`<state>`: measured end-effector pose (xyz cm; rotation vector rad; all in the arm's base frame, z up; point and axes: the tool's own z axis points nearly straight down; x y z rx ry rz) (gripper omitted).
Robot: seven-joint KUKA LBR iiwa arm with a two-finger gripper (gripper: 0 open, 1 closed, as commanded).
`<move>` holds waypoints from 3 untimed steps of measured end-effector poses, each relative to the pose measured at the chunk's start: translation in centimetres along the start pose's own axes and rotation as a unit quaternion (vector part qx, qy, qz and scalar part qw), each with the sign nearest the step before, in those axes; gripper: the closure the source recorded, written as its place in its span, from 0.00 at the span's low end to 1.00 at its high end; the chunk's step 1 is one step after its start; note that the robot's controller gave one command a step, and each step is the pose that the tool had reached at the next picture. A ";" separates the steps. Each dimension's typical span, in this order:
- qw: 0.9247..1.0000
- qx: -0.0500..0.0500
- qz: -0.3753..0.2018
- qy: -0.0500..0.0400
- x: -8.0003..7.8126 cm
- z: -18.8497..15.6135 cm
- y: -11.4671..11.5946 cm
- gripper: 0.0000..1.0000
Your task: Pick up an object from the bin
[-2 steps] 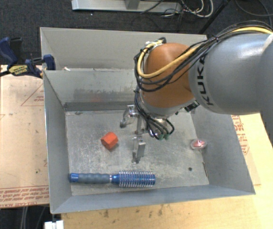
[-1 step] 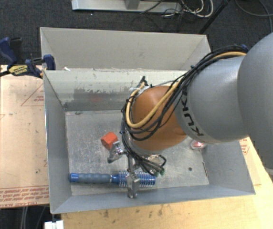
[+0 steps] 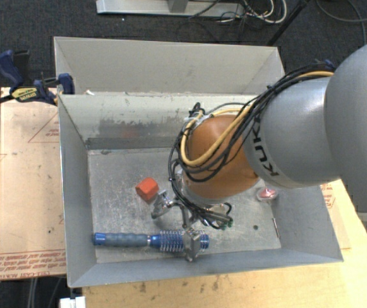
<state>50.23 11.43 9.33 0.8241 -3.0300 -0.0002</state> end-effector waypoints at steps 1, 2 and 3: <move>0.999 0.002 0.050 -0.006 1.0 0.1 0.5 0.00; 0.999 0.000 0.051 -0.001 1.3 0.4 0.7 1.00; 0.999 0.001 0.046 -0.005 1.4 -13.0 -0.1 1.00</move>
Offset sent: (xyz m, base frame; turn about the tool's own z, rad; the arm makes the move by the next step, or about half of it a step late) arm -0.0144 -0.0008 -0.0028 0.1001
